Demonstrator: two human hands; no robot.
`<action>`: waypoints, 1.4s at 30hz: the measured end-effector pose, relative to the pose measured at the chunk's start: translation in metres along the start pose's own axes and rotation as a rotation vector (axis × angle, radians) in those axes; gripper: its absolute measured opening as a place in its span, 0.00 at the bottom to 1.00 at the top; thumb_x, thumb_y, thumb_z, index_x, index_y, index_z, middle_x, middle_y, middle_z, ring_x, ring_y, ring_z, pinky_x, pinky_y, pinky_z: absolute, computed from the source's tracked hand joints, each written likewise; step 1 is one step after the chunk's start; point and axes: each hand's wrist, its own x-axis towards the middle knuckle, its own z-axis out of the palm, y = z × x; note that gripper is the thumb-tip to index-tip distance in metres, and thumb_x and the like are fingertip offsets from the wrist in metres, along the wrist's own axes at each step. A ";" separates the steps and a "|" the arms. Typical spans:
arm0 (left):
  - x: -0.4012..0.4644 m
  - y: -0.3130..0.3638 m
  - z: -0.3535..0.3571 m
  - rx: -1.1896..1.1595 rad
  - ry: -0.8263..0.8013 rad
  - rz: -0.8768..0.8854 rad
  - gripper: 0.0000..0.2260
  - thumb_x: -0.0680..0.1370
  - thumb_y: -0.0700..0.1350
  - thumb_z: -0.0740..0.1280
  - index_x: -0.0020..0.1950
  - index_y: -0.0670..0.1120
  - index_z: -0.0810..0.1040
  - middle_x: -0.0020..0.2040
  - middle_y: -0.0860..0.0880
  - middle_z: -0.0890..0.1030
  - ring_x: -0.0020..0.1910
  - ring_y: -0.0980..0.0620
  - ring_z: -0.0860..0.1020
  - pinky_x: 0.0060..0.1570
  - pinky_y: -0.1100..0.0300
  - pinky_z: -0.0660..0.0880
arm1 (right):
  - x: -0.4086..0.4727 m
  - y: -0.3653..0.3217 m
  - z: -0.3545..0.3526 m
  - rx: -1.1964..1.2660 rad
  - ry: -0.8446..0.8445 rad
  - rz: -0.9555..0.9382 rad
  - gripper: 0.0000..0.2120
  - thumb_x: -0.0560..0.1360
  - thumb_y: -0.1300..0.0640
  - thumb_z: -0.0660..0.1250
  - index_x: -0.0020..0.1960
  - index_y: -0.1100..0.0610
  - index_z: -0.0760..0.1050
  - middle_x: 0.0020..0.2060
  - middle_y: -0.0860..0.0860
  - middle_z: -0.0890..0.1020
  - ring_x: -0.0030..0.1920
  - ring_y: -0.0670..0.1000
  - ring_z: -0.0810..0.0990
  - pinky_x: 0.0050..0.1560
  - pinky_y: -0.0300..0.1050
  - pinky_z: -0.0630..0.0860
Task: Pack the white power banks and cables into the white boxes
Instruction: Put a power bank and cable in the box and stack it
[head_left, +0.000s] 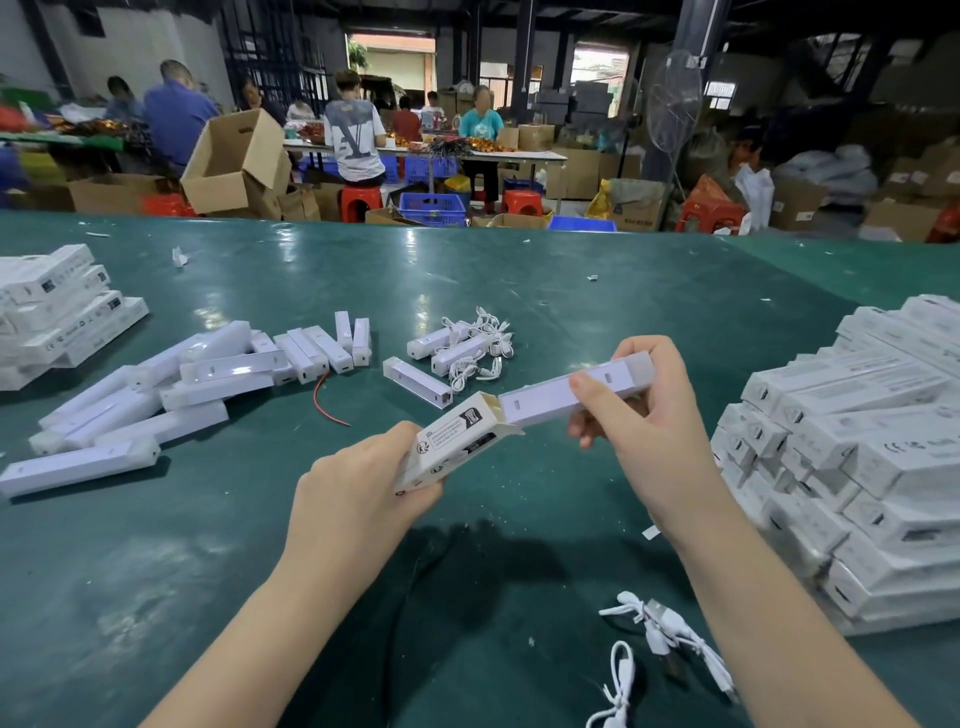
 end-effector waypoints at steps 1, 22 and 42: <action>0.000 0.001 0.000 -0.002 -0.007 0.002 0.09 0.70 0.50 0.72 0.44 0.52 0.73 0.34 0.54 0.75 0.35 0.45 0.73 0.34 0.53 0.73 | 0.001 0.000 -0.002 -0.007 -0.007 0.010 0.12 0.78 0.65 0.67 0.47 0.54 0.64 0.30 0.47 0.78 0.30 0.51 0.78 0.32 0.40 0.74; -0.003 0.006 -0.001 0.039 -0.170 -0.057 0.16 0.73 0.55 0.67 0.38 0.47 0.63 0.34 0.50 0.74 0.39 0.43 0.74 0.36 0.54 0.73 | -0.001 -0.008 -0.008 -0.329 0.013 -0.077 0.10 0.75 0.59 0.70 0.38 0.52 0.71 0.22 0.47 0.72 0.21 0.50 0.70 0.24 0.40 0.69; -0.006 0.006 -0.001 -0.193 -0.397 0.084 0.13 0.69 0.55 0.70 0.34 0.54 0.67 0.30 0.55 0.72 0.30 0.52 0.66 0.31 0.58 0.66 | 0.010 0.004 -0.017 0.039 -0.061 0.186 0.15 0.73 0.51 0.69 0.29 0.49 0.72 0.22 0.47 0.70 0.20 0.48 0.65 0.23 0.34 0.61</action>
